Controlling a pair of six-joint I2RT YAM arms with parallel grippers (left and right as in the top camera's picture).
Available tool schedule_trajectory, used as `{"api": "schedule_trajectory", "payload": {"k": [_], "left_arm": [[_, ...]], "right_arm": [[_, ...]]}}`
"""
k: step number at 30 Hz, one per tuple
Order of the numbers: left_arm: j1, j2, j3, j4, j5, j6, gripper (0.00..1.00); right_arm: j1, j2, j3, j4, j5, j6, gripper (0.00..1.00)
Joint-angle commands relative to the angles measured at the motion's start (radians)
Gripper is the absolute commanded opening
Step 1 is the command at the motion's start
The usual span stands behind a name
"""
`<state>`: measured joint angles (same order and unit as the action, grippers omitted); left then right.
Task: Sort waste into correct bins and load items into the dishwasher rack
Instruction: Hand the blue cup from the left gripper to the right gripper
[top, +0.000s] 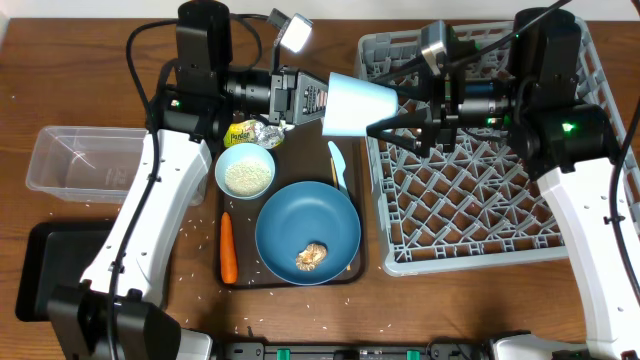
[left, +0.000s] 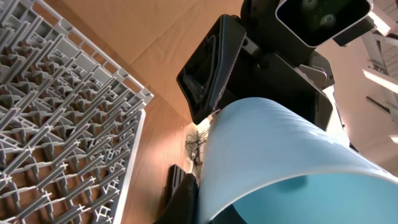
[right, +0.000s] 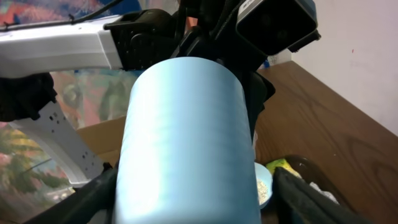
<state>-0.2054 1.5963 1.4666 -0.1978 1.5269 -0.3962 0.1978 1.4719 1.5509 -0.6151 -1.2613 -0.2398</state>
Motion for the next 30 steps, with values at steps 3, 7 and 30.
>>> {"api": "schedule_trajectory", "payload": {"k": [3, 7, 30], "left_arm": [[0.001, -0.010, 0.010, 0.021, 0.035, -0.010, 0.06], [0.002, -0.010, 0.010, 0.036, 0.032, -0.010, 0.06], [0.002, -0.010, 0.010, 0.040, 0.032, -0.010, 0.63]], "right_arm": [[0.006, 0.004, -0.002, -0.011, -0.003, 0.027, 0.58], [0.007, 0.004, -0.002, -0.025, -0.003, 0.045, 0.55], [0.005, -0.016, -0.001, -0.040, 0.124, 0.150, 0.47]]}}
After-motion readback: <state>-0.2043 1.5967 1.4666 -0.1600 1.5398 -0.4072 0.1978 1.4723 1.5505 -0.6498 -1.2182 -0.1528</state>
